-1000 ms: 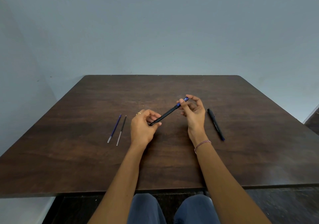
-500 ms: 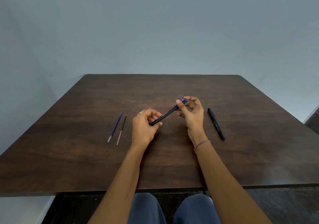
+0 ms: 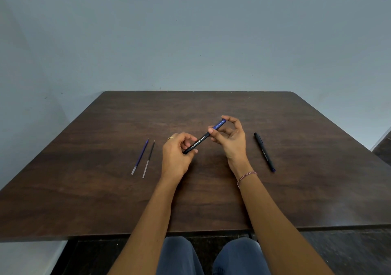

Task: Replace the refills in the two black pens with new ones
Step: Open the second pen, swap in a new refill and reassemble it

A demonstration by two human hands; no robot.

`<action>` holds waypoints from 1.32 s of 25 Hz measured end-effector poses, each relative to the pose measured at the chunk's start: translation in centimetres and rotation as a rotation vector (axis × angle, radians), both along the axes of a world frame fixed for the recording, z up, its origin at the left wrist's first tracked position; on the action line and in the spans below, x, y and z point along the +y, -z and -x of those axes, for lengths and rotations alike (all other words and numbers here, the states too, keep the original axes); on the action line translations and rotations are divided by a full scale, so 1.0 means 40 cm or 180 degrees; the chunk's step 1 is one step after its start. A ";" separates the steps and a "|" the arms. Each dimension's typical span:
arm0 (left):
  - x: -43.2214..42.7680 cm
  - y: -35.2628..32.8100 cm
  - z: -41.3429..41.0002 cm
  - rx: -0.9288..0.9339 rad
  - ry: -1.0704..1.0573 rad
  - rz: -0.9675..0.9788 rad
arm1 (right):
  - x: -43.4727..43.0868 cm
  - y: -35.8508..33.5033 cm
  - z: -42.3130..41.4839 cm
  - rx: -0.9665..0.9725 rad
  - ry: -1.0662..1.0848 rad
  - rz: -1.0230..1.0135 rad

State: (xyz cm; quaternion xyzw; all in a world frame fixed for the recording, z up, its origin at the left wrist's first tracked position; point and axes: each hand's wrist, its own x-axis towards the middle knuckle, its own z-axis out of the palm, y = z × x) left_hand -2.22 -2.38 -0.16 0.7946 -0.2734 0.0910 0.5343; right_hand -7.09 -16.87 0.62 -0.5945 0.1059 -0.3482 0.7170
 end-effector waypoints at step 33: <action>0.002 -0.011 0.018 0.0401 0.0636 -0.0516 | -0.062 0.011 0.010 0.0704 -0.0716 -0.0015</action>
